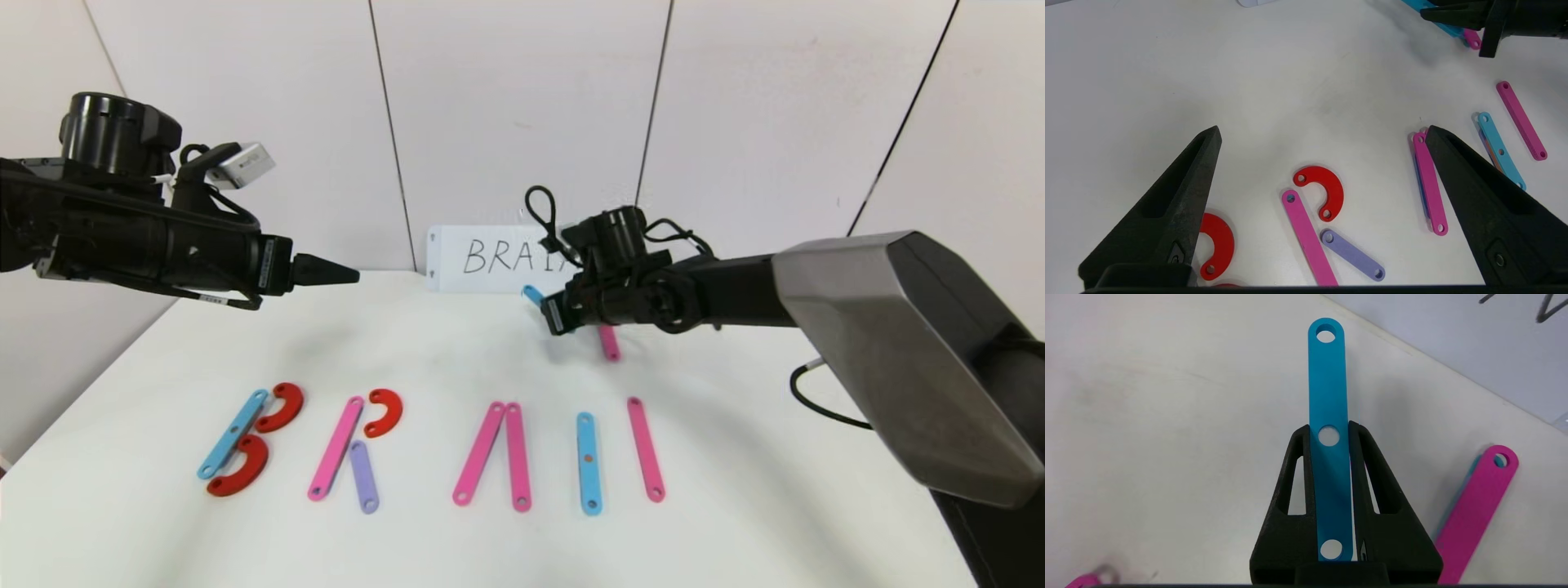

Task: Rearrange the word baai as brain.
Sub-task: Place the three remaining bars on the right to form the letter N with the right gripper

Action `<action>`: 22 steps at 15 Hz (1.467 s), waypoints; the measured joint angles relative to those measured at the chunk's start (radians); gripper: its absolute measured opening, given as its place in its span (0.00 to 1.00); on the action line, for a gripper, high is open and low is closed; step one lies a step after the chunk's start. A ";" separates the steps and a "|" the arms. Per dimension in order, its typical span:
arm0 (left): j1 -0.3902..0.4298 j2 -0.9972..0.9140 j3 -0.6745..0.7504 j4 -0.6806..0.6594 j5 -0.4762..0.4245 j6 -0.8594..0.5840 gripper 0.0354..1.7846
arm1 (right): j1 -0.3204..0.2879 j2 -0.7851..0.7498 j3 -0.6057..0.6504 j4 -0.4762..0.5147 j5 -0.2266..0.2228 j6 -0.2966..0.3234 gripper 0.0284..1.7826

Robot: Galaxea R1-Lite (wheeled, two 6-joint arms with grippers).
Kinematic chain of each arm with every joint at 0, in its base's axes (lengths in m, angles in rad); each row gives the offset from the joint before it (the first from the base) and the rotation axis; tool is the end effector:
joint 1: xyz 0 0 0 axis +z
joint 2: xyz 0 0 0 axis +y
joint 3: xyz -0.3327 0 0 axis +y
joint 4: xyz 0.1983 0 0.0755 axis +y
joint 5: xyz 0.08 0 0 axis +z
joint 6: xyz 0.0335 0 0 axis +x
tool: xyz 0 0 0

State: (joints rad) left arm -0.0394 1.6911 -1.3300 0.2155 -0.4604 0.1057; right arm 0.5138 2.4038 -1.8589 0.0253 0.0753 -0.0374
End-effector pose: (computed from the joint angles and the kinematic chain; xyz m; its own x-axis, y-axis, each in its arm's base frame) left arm 0.3435 -0.0284 0.2709 0.7329 -0.4735 -0.4884 0.4627 0.8733 -0.1524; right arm 0.4781 0.2727 0.1244 0.6941 0.4781 -0.5383 -0.5624 0.8268 0.0091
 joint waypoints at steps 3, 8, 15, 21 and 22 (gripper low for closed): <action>0.000 -0.003 0.000 0.001 0.000 0.000 0.98 | -0.027 -0.134 0.128 -0.004 0.086 -0.010 0.14; 0.001 -0.013 0.002 0.001 -0.002 0.000 0.98 | -0.123 -0.383 0.460 -0.020 0.214 -0.090 0.14; 0.002 -0.019 0.003 0.001 -0.002 0.000 0.98 | -0.256 -0.560 0.847 -0.139 0.302 -0.206 0.14; 0.001 -0.019 0.004 0.001 -0.002 0.001 0.98 | -0.303 -0.574 1.002 -0.157 0.304 -0.233 0.14; 0.001 -0.019 0.005 0.001 -0.002 0.001 0.98 | -0.304 -0.574 1.023 -0.156 0.305 -0.234 0.14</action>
State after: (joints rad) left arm -0.0385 1.6717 -1.3253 0.2164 -0.4623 0.1066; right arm 0.2102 1.8300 -0.8364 -0.1309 0.3804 -0.2717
